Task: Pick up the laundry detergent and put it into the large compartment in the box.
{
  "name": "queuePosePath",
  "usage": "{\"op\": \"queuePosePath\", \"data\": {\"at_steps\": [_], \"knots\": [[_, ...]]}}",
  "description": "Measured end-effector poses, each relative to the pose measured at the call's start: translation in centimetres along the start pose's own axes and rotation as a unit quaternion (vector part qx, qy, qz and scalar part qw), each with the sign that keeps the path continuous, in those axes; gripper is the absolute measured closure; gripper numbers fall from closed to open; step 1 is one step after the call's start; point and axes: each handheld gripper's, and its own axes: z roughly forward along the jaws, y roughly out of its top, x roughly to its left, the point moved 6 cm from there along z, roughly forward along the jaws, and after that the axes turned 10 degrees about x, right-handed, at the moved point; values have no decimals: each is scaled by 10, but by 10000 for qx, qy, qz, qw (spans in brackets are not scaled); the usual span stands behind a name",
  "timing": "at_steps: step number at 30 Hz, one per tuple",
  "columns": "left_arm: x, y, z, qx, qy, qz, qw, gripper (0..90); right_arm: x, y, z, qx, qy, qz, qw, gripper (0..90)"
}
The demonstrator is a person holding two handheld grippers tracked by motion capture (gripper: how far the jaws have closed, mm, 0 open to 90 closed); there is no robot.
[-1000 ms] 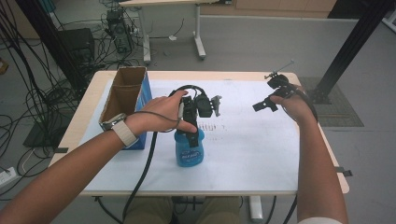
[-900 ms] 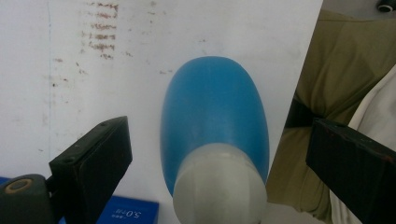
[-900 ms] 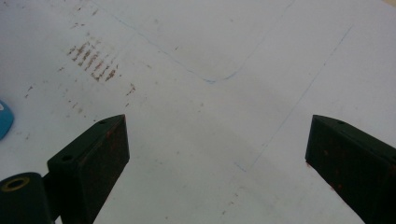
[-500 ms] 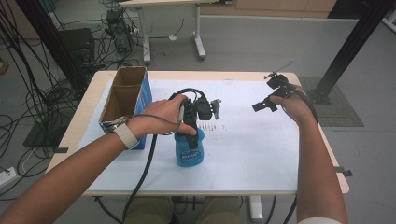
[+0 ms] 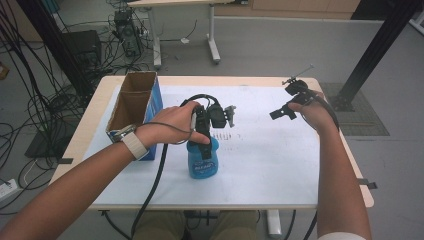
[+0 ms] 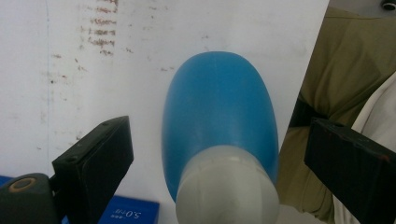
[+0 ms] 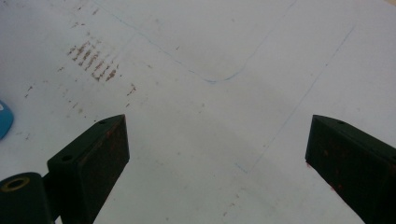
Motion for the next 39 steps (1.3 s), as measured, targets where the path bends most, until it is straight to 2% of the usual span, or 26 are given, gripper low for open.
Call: {"op": "queuePosePath", "data": {"at_steps": [39], "knots": [[0, -4, -1, -45, -26, -46, 10000, 91, 0, -1, -2, 4, -19, 6, 10000, 63]]}}
